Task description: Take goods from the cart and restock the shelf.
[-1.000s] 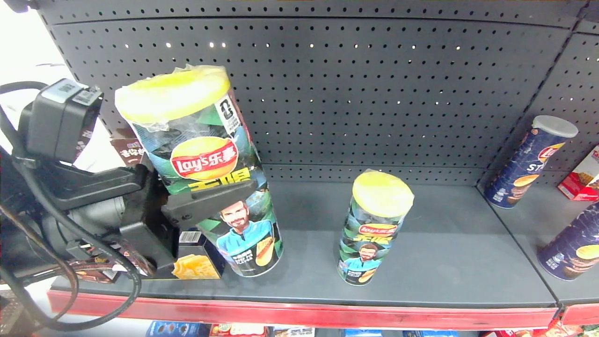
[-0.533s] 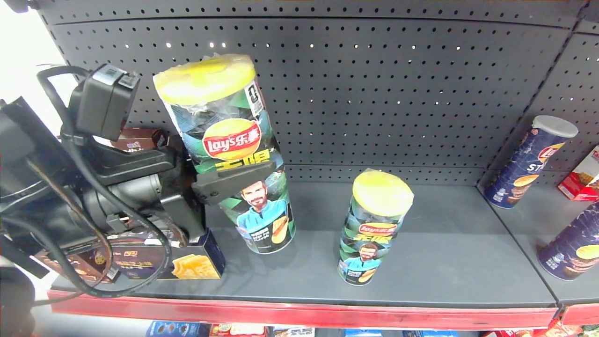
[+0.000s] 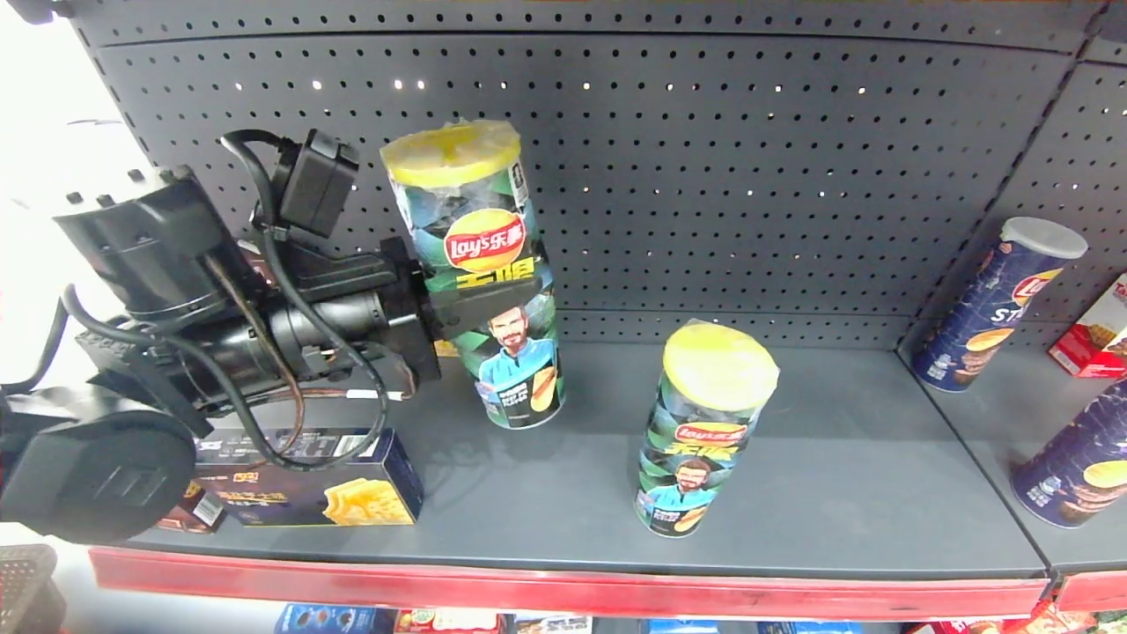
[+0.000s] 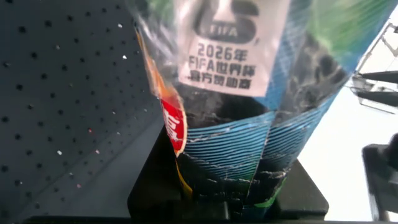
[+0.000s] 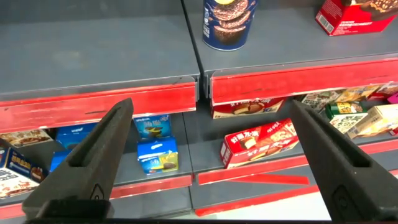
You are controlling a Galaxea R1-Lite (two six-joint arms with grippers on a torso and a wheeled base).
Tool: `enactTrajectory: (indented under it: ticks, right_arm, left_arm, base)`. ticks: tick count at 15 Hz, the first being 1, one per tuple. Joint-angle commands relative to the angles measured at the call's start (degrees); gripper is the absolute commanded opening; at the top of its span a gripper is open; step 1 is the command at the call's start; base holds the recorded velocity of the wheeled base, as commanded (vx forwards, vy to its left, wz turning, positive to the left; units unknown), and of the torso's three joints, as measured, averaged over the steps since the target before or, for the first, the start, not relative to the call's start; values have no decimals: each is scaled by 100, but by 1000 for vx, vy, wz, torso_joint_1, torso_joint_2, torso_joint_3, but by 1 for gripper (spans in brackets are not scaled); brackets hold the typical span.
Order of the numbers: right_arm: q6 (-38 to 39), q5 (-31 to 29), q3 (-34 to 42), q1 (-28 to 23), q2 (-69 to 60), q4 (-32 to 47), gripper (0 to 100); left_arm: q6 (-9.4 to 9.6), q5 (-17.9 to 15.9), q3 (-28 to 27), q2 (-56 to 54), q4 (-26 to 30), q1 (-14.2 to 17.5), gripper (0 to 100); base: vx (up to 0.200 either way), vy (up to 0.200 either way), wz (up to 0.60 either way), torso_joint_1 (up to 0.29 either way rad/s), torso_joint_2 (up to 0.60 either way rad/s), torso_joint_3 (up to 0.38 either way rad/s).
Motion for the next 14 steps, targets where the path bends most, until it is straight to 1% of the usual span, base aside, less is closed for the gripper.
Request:
enactTrajectory:
  ticks: [1,2,3,4,5,6,7,8,9,11,12,13,14]
  right_arm:
    - [-1,-1,0,1,31,-2,100]
    - [-1,-1,0,1,31,-2,100]
    - [-1,-1,0,1,31,-2,100]
    - [-1,-1,0,1,31,-2,100]
    - [-1,-1,0,1,31,-2,100]
    - [-1,-1,0,1,31,-2,100]
    - [-1,-1,0,1,31,-2,100]
    - [-1,-1,0,1,31,-2,100]
    - [-1,-1,0,1,31,-2,100]
    - [-1,-1,0,1,31,-2,100]
    - [-1,-1,0,1,31,-2,100]
    - [-1,-1,0,1,31,-2,100]
    - [-1,-1,0,1,31,-2,100]
  left_arm:
    - [-30,-4,-474,504,36,27,0]
    - [-65,-4,-579,512,308,10,0]
    - [-47,-22,-641,442,774,-34,0]
    - [32,-22,-615,354,1081,-52,0]
    - [173,-22,-562,310,1266,-52,0]
    - [383,-13,-483,310,1372,-43,0]
    - [471,-13,-448,310,1380,-43,0]
    - [753,-4,-421,337,1424,-34,0]
    - [779,5,-474,381,1530,-52,0]
    - [753,49,-606,468,1670,-52,0]
    - [744,57,-878,583,1732,-52,0]
    - [700,93,-1326,741,1952,-61,0]
    - [691,154,-1863,943,2312,-122,0]
  base:
    - [0,0,0,0,0,0]
    - [0,0,0,0,0,0]
    - [0,0,0,0,0,0]
    - [0,0,0,0,0,0]
    - [0,0,0,0,0,0]
    - [0,0,0,0,0,0]
    - [0,0,0,0,0,0]
    - [0,0,0,0,0,0]
    - [0,0,0,0,0,0]
    - [0,0,0,0,0,0]
    - [0,0,0,0,0,0]
    - [0,0,0,0,0,0]
    - [0,0,0,0,0,0]
